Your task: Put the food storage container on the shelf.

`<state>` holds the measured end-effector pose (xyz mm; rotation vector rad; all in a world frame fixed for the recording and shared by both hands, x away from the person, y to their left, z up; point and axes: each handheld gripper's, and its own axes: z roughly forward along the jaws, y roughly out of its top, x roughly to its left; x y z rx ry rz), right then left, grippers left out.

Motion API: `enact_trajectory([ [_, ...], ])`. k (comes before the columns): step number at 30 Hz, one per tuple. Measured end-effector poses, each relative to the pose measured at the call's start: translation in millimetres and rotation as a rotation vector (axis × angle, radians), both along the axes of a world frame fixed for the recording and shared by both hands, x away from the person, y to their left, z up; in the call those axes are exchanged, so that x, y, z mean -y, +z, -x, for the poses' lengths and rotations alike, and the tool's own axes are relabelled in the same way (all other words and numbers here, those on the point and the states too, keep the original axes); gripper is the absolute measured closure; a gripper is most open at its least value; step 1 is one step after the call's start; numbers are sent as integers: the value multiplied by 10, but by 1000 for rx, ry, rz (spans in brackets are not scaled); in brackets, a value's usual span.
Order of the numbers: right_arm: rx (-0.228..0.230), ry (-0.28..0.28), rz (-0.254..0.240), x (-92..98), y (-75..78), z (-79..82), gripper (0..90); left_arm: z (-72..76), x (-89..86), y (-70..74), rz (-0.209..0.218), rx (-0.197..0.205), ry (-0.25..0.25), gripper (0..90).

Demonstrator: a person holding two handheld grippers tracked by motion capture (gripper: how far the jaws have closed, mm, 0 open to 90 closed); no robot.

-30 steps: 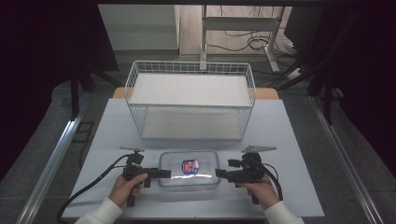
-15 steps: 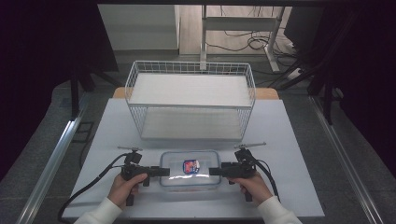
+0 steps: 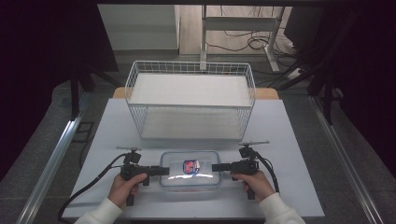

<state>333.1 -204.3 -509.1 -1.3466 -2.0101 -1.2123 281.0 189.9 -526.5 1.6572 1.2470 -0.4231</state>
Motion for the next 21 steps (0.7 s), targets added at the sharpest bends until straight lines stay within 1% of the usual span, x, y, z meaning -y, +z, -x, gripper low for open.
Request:
enact_trajectory([
  [1, -8, -9, -12, 20, -4, 5, 454, 6, -3, 7, -2, 0, 0, 408],
  [2, -7, -12, -16, 20, 2, 16, 457, 12, -4, 11, 1, 4, 3, 415],
  [3, 0, -14, -9, 20, 13, 28, 459, 27, -5, 20, 4, 8, 12, 420],
  [8, 20, -32, -8, 17, 47, 88, 475, 63, -3, 45, 4, 15, 25, 446],
  [12, 29, -29, -12, 25, 63, 111, 488, 87, -18, 67, 8, 23, 23, 473],
  [13, 25, -26, -24, 43, 67, 117, 500, 100, -19, 78, 9, 28, 26, 477],
  [16, 31, -22, -28, 49, 75, 131, 506, 109, -21, 86, 9, 30, 25, 496],
  [17, 31, -22, -28, 49, 75, 131, 506, 113, -27, 92, 9, 32, 27, 496],
  [18, 34, -23, -33, 53, 84, 144, 515, 124, -31, 111, 4, 44, 30, 500],
  [21, 37, -27, -36, 47, 94, 155, 518, 134, -31, 123, 5, 47, 42, 505],
])
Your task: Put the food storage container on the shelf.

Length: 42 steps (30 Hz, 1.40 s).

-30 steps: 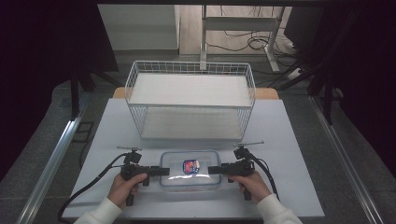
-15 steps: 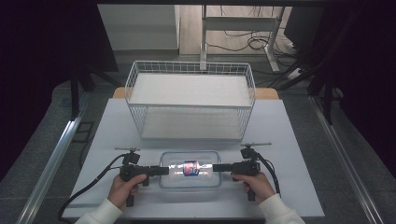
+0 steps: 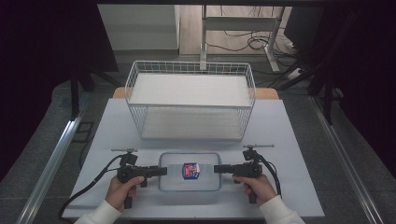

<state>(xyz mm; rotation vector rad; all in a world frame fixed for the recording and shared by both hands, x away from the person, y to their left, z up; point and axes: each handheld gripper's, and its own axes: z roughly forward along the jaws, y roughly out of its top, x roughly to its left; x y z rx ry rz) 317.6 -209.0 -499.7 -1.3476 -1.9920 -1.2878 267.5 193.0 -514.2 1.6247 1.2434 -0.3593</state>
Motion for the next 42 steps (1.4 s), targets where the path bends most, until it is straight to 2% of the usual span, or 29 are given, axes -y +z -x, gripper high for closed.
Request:
enact_trajectory([
  [6, 7, -1, -15, -3, 19, 16, 531, 47, -4, 66, -8, 34, 33, 515],
  [11, 17, -6, -10, -20, 35, 13, 530, 42, -5, 71, -14, 37, 31, 517],
  [16, 48, -9, 1, -21, 106, -6, 529, 6, -2, 92, -4, 44, 27, 518],
  [18, 64, -4, 7, -27, 139, -18, 528, 0, -2, 103, -9, 51, 26, 518],
  [20, 76, -6, 8, -29, 160, -41, 525, -24, 14, 158, -27, 77, 24, 518],
  [22, 85, -7, 9, -31, 179, -73, 522, -39, 16, 174, -31, 81, 23, 518],
  [27, 115, -10, 18, -51, 253, -149, 522, -161, -2, 220, -26, 88, 17, 518],
  [32, 152, -5, 27, -82, 350, -281, 522, -300, -32, 304, -34, 115, 12, 519],
  [37, 182, -13, 21, -108, 406, -440, 522, -525, -63, 389, -49, 151, -1, 519],
  [38, 193, -15, 16, -114, 413, -522, 522, -623, -65, 403, -53, 173, -3, 518],
  [42, 218, -23, 13, -105, 406, -631, 522, -740, -56, 370, -49, 190, -6, 519],
])
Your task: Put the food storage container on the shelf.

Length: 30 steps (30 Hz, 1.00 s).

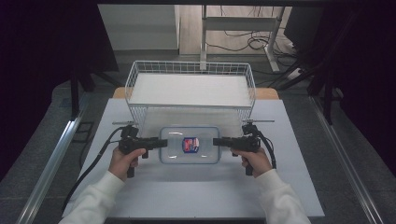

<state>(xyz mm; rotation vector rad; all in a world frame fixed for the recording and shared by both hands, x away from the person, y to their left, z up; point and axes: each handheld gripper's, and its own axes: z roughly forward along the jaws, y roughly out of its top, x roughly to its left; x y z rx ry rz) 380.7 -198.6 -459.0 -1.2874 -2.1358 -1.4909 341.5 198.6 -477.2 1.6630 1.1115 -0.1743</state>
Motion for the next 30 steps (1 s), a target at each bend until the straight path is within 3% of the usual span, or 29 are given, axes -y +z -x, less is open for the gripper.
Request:
enact_trajectory([
  [9, 41, -46, 6, 13, -57, -185, 506, -208, 45, -97, -1, 50, 11, 519],
  [15, 44, -73, 2, 13, -120, -253, 503, -291, 53, -155, 21, 44, 22, 520],
  [20, 61, -116, -29, 12, -163, -297, 502, -360, 49, -198, 48, 47, 44, 520],
  [30, 85, -152, -23, -6, -247, -312, 494, -418, 59, -294, 52, 46, 48, 518],
])
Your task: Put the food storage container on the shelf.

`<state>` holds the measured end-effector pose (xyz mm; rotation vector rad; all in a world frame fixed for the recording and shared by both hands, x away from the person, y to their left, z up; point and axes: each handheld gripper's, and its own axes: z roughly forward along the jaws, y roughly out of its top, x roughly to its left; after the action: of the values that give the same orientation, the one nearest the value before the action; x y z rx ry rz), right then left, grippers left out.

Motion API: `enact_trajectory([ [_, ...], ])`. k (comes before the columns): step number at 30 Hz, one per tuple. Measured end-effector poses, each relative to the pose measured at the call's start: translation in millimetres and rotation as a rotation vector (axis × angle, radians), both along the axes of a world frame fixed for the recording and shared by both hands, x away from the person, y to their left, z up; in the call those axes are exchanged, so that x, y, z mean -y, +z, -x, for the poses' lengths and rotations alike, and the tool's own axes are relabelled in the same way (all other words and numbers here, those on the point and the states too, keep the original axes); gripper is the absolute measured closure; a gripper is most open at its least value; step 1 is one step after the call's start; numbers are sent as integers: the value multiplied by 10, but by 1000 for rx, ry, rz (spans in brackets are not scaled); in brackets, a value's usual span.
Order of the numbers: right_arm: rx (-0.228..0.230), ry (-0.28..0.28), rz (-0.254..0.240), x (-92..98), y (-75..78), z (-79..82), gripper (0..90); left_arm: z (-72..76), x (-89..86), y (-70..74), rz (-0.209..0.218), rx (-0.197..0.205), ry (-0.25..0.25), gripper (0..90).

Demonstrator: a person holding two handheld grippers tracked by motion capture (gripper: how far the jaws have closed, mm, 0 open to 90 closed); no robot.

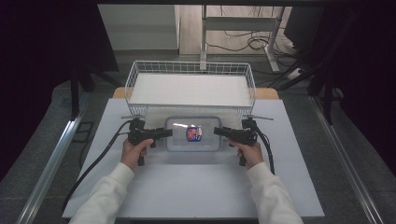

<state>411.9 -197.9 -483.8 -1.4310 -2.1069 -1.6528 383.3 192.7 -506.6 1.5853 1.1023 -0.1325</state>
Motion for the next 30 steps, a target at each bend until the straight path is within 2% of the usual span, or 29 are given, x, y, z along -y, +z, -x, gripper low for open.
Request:
enact_trajectory([
  [6, 40, -33, 27, -15, -43, -3, 489, -40, 30, -78, 15, -24, 14, 514],
  [11, 30, -44, 62, -33, -77, -10, 488, -48, 43, -91, 20, -18, 28, 517],
  [21, 50, -94, 65, -73, -100, -11, 478, -63, 46, -128, 40, -35, 66, 507],
  [22, 50, -117, 67, -90, -101, -8, 476, -88, 27, -145, 14, -6, 69, 503],
  [26, 50, -138, 66, -108, -107, -7, 474, -90, 44, -143, 25, -19, 100, 493],
  [27, 48, -149, 64, -116, -111, -4, 470, -90, 51, -140, 32, -20, 109, 481],
  [28, 52, -158, 74, -136, -127, -6, 421, -91, 53, -139, 42, -24, 111, 437],
  [30, 48, -153, 73, -164, -144, 2, 387, -88, 55, -137, 37, -13, 110, 413],
])
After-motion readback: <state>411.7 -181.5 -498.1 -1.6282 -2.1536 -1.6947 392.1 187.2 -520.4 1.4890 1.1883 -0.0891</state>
